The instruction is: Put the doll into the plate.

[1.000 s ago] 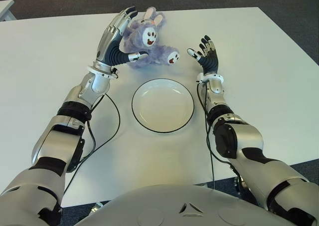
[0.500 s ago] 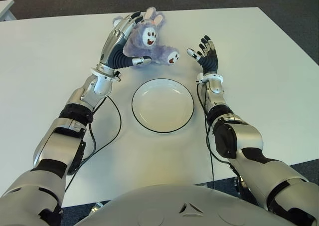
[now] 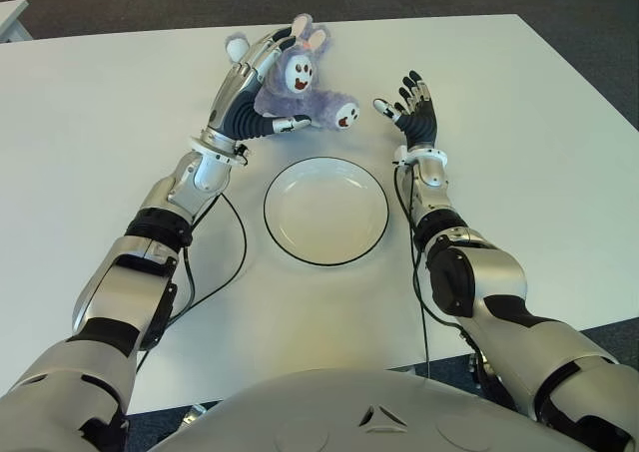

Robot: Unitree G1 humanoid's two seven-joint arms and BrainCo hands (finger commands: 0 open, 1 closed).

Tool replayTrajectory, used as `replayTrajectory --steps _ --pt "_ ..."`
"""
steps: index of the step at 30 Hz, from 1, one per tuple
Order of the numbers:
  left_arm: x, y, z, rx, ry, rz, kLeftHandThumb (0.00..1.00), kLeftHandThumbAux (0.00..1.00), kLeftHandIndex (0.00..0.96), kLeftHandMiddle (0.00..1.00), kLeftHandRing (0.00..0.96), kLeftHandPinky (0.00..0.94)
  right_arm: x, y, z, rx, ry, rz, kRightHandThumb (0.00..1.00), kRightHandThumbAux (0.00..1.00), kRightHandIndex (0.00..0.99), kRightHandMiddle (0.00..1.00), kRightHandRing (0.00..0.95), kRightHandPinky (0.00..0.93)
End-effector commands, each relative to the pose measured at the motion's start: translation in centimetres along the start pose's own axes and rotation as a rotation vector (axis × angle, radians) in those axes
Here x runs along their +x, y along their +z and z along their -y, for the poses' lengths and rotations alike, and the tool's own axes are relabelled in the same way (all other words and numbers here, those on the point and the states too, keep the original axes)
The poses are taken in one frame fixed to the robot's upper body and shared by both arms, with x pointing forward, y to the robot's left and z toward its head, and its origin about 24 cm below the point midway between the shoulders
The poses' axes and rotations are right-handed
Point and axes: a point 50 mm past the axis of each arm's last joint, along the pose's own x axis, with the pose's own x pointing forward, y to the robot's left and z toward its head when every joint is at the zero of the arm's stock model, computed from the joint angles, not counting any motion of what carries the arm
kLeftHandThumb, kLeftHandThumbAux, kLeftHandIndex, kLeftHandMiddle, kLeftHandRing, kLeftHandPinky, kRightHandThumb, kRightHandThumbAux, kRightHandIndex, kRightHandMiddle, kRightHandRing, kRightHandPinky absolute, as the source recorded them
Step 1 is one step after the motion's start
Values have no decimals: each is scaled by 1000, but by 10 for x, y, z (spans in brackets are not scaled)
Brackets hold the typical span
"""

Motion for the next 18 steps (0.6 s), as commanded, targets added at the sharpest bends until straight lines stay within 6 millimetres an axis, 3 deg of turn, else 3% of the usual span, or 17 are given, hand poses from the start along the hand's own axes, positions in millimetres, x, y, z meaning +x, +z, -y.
replayTrajectory --steps 1,7,18 --pt "-5 -6 8 -7 -44 -55 105 449 0 61 52 0 -15 -26 1 37 -25 -102 77 864 53 49 44 72" --pt "-2 -8 11 6 -17 -58 225 457 0 85 76 0 -15 -25 1 40 -23 -101 83 860 53 45 41 70" --pt "3 -12 11 43 51 -70 339 456 0 124 105 0 -14 -25 1 42 -25 -101 103 872 61 50 45 75"
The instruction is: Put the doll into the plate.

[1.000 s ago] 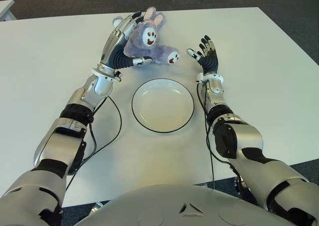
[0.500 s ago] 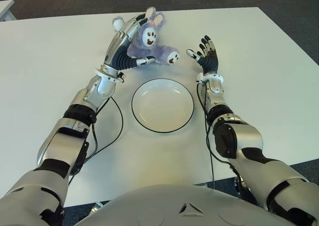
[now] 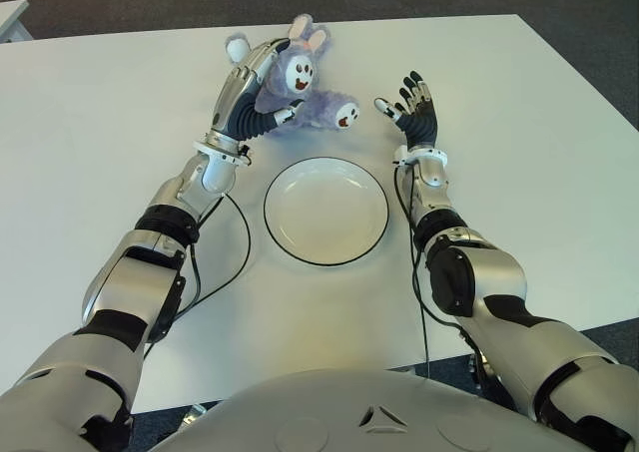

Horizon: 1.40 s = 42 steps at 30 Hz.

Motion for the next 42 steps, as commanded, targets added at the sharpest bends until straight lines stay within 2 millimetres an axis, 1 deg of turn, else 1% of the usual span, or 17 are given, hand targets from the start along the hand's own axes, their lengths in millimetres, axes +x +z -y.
replayTrajectory --steps 1,4,8,15,27,42 --pt "2 -2 4 16 11 -14 364 455 0 125 106 0 -14 -25 1 32 -22 -99 107 872 62 50 45 75" --pt "4 -3 5 23 24 -25 413 451 0 127 106 0 -14 -25 1 33 -22 -98 111 870 64 49 44 75" --pt "5 -5 6 34 33 -40 432 442 0 125 104 0 -14 -25 1 37 -21 -96 115 870 64 49 44 77" --pt "8 -6 7 46 42 -54 414 420 0 131 104 0 -14 -24 2 44 -22 -94 125 870 64 49 45 80" --pt "11 -6 7 45 57 -54 415 408 0 131 101 0 -14 -24 2 47 -28 -91 138 879 72 55 48 79" --pt "14 -5 8 47 53 -49 390 426 0 141 112 0 -14 -23 2 45 -29 -89 154 880 71 54 46 75"
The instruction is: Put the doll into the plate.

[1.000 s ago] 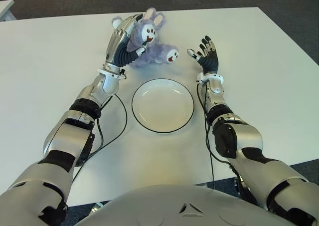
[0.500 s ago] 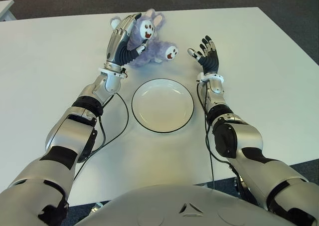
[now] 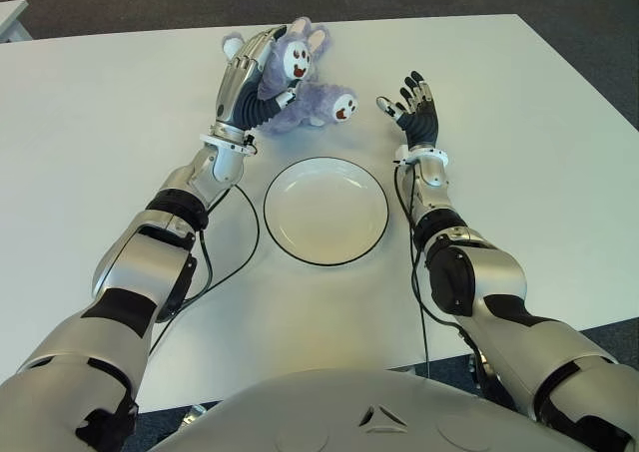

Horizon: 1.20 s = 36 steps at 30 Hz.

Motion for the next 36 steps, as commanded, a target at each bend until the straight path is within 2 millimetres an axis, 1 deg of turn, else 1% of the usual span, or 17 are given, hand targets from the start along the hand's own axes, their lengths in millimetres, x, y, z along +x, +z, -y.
replayTrajectory --steps 1,11,17,19,25,31,36 --pt "3 1 0 10 4 2 391 426 0 140 111 0 -14 -24 2 20 -23 -88 153 880 71 53 46 74" --pt "4 1 2 10 -8 0 383 430 0 141 116 0 -14 -23 2 25 -30 -88 133 895 74 52 44 81" --pt "5 2 3 10 -3 6 404 426 0 141 116 0 -14 -23 2 26 -29 -87 129 894 76 50 42 78" --pt "6 3 3 11 1 9 423 421 0 138 114 0 -14 -23 2 24 -28 -88 131 892 75 48 41 77" --pt "7 4 4 24 9 12 423 396 0 142 111 0 -14 -23 2 18 -25 -89 135 887 71 42 35 69" --pt "8 5 6 22 14 13 458 374 0 157 121 0 -14 -23 2 21 -27 -89 133 892 68 44 35 69" --pt "8 6 7 24 12 14 466 358 0 157 115 0 -14 -23 2 20 -29 -91 113 890 65 39 32 69"
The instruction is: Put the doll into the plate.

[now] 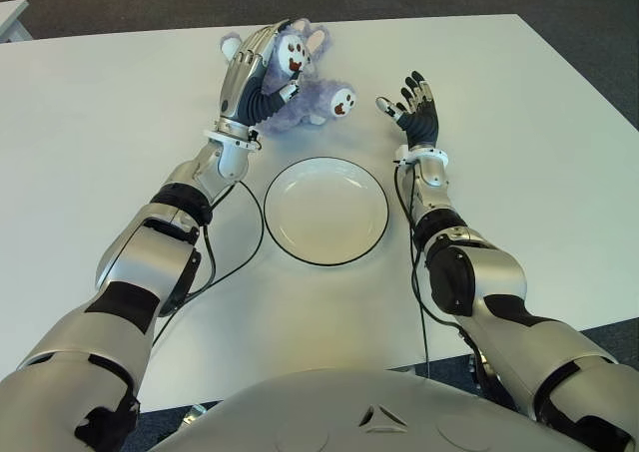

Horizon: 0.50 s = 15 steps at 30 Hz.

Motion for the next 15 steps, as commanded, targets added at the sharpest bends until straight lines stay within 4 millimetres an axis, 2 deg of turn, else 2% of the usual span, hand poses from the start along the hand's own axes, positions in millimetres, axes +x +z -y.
replayTrajectory --steps 1,15 --pt "1 1 3 15 -5 0 466 357 0 156 115 0 -14 -24 2 19 -23 -91 111 890 65 39 32 70" --pt "2 2 5 -4 -10 -10 480 354 0 131 96 0 -14 -23 1 19 -32 -87 111 905 71 48 43 84"
